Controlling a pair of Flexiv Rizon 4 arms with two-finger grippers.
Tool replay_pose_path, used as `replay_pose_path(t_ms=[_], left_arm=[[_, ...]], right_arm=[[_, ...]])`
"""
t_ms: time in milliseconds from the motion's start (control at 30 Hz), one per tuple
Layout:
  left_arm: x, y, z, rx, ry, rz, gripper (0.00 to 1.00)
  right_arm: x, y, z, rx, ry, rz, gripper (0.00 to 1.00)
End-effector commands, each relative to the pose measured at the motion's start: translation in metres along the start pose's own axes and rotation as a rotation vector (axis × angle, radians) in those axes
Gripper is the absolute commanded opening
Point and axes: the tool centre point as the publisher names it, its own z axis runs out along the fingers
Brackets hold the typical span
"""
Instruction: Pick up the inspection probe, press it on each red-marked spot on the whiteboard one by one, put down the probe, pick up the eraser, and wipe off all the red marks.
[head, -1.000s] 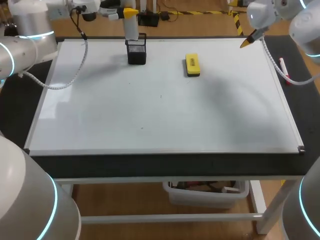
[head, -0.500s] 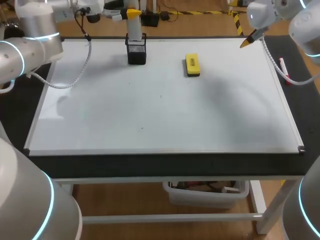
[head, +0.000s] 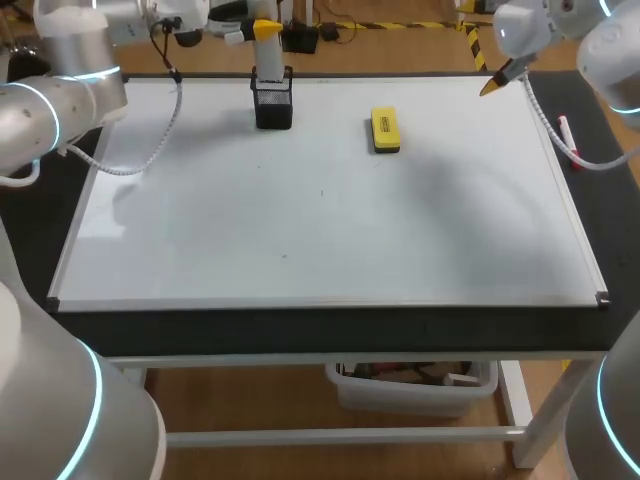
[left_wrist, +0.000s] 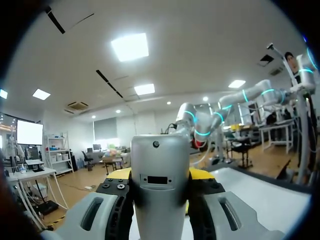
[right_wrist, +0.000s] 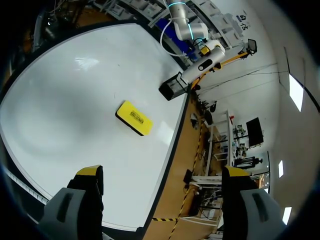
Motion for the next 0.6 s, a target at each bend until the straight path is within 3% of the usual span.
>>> replay_pose_path(t_ms=[33,600], left_arm=[[-0.008,0.009,0.0,0.015,0.129,-0.002,0.0],[-0.01,0.032,0.0,-0.001,0.137,-0.002,0.0]], right_arm=[[0.0,-0.001,-0.001,-0.001,0.004,-0.003,1.0],[0.0,-0.001,-0.001,-0.001,0.004,-0.003,1.0]])
